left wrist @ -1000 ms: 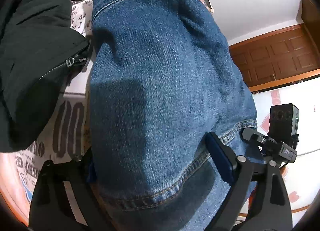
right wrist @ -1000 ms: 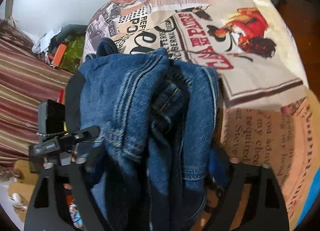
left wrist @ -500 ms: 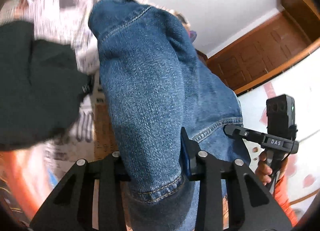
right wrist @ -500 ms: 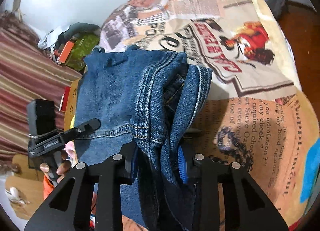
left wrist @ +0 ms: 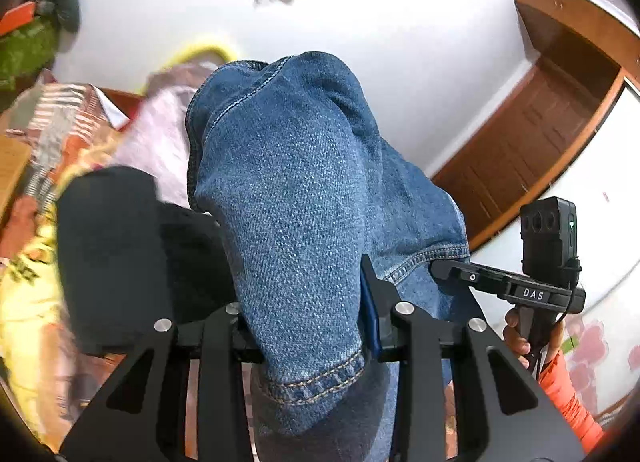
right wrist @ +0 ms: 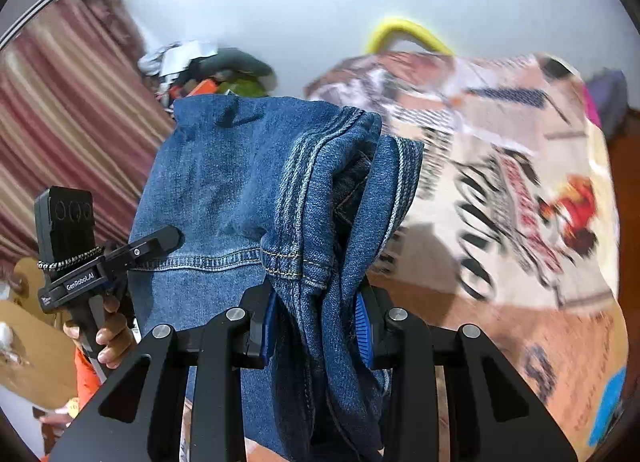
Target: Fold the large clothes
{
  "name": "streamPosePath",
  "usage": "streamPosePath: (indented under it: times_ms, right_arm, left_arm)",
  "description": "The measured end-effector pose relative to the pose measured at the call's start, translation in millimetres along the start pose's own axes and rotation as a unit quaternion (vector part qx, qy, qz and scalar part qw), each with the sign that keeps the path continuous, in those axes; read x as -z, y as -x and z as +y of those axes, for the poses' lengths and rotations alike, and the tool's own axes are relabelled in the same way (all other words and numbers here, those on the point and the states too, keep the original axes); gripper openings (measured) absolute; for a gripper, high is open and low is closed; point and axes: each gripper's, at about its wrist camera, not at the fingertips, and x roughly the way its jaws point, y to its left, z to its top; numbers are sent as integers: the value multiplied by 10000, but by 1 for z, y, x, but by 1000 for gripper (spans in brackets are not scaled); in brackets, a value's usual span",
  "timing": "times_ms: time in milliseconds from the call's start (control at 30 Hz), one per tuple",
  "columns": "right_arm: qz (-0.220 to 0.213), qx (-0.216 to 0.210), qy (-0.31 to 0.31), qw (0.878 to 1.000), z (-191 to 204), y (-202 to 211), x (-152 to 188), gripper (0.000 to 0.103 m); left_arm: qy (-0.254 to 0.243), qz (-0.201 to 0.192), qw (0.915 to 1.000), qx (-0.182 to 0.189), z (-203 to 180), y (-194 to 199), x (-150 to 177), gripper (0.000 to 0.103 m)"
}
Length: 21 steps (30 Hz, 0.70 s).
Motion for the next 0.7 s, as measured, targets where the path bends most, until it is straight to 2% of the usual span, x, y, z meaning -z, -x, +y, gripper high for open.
streamPosePath:
  times_ms: [133,367,533,700]
  right_arm:
    - [2,-187,196,9996,24,-35,-16,29]
    - [230,-341,369,9985,48,-103,-34,29]
    - [455,-205,408,9979,52,-157,-38,29]
    - [748,24,326,9967,41,-216,-33,29]
  left_arm:
    - [72,-201,9994,-275,38,33,-21,34]
    - [263,-361,9972,-608,96,36,-33,34]
    - [434,-257,9938,-986,145,12,-34,34]
    - [786,56,9889,-1262,202,-31,-24,34]
